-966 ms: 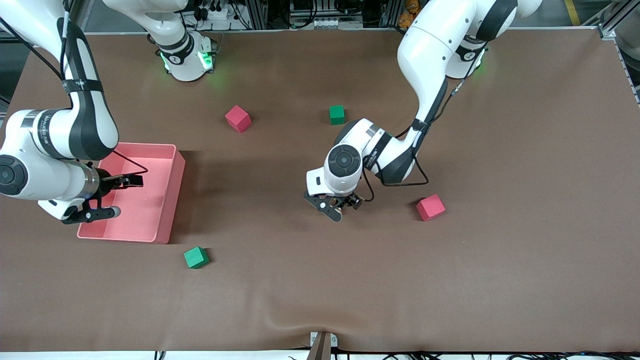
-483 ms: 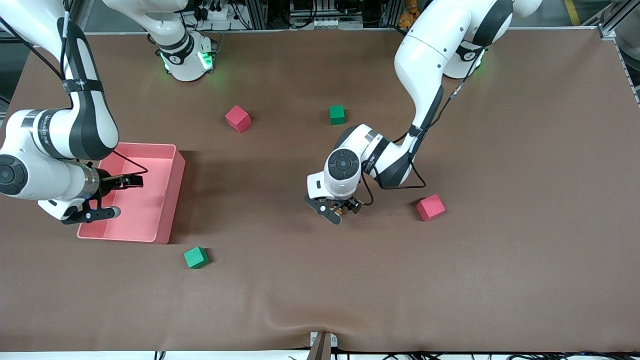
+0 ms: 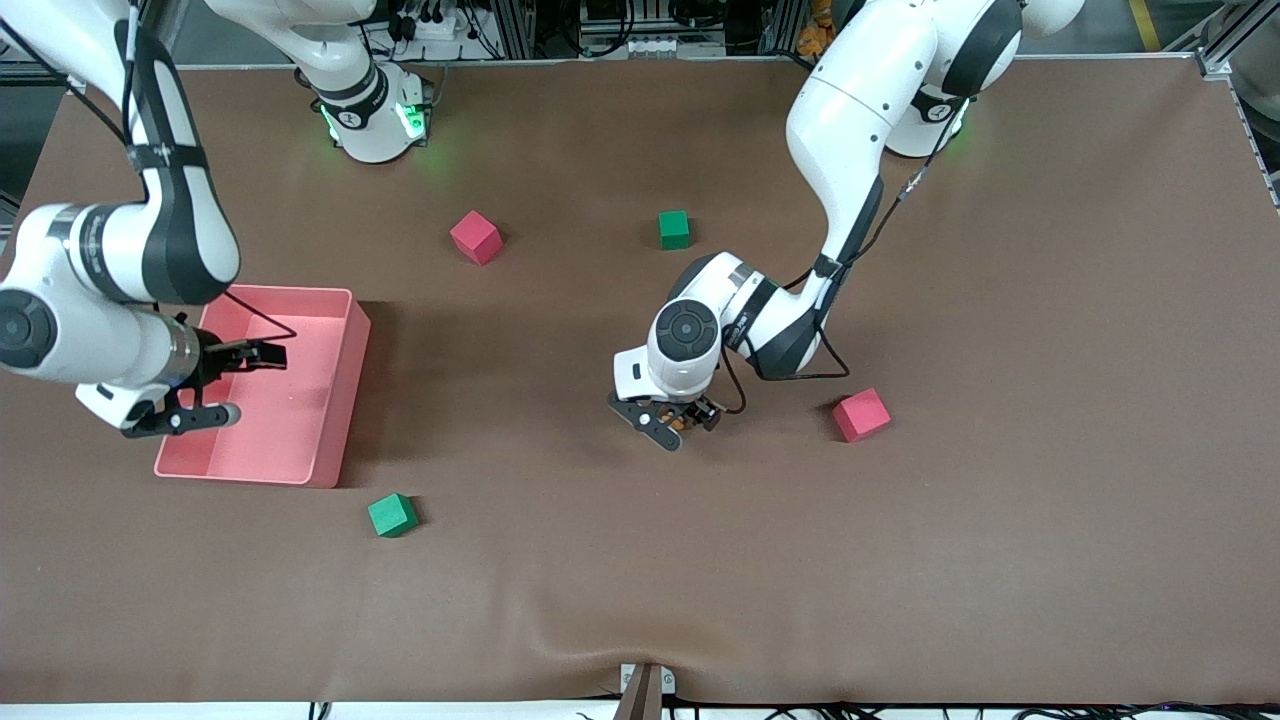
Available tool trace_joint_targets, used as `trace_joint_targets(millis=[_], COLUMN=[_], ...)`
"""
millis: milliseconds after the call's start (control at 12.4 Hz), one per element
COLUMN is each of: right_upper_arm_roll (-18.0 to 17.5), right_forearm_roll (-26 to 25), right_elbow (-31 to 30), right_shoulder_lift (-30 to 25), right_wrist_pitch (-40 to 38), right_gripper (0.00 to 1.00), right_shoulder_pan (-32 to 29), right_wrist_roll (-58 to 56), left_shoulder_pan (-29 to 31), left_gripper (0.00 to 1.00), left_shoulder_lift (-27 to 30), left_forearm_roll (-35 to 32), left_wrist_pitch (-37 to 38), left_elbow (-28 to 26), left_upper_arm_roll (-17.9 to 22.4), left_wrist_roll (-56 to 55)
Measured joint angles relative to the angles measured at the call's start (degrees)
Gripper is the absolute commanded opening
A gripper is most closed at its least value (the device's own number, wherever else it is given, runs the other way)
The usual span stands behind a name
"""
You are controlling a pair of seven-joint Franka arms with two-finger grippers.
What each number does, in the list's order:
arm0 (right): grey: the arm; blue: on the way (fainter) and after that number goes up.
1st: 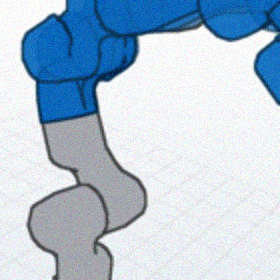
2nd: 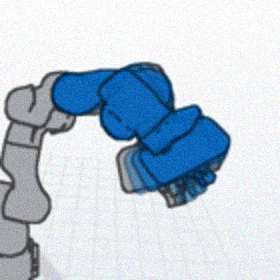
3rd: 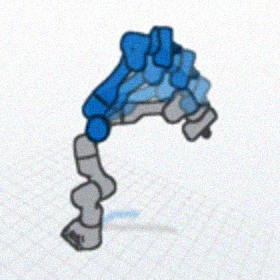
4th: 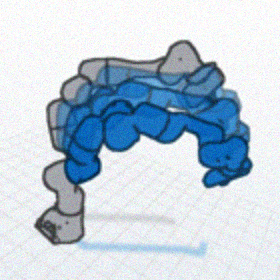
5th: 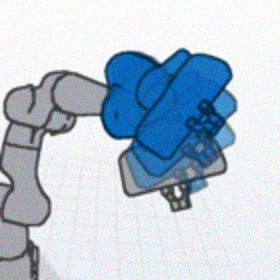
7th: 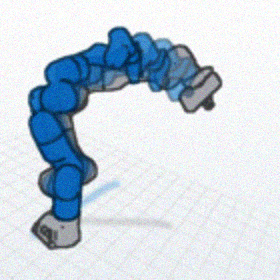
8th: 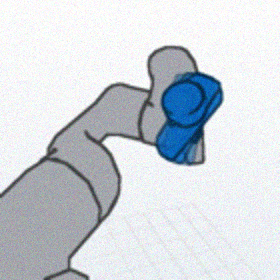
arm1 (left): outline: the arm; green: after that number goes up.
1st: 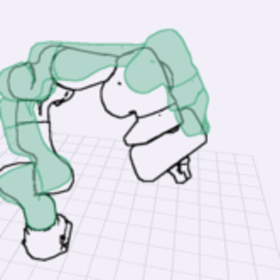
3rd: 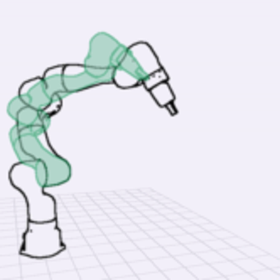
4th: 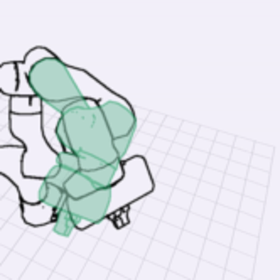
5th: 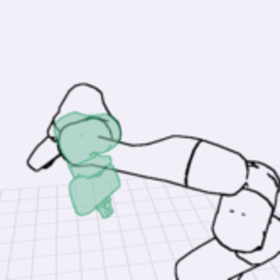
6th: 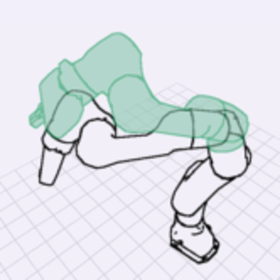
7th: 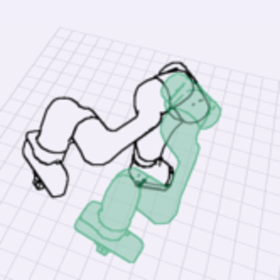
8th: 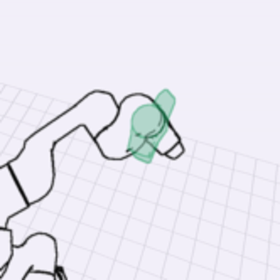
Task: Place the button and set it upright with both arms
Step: 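Lower the left gripper and grasp the button lying on its side, then lift the button with the left gripper while the right gripper returns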
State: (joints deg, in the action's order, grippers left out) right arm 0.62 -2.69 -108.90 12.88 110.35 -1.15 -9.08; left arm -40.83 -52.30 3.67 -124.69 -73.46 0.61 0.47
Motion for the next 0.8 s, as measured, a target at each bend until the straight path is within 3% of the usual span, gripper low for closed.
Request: trace_joint_targets(millis=[241,805], right_upper_arm_roll=[0.0,0.0], right_forearm_roll=[0.0,0.0], right_elbow=[-5.1,-5.9], right_shoulder_lift=[-6.1,-7.1], right_wrist_pitch=[0.5,1.1], right_gripper=[1.00,1.00], right_shoulder_pan=[0.1,0.1], right_wrist_roll=[0.0,0.0], left_shoulder_pan=[-0.2,-0.2], left_gripper=[0.90,0.85], left_shoulder_lift=[-0.7,-0.8], left_forearm_roll=[-0.8,-2.2], left_wrist_pitch=[-0.5,-0.7], left_elbow=[0.0,0.0], left_upper_arm_roll=[0.0,0.0], left_wrist_roll=[0.0,0.0])
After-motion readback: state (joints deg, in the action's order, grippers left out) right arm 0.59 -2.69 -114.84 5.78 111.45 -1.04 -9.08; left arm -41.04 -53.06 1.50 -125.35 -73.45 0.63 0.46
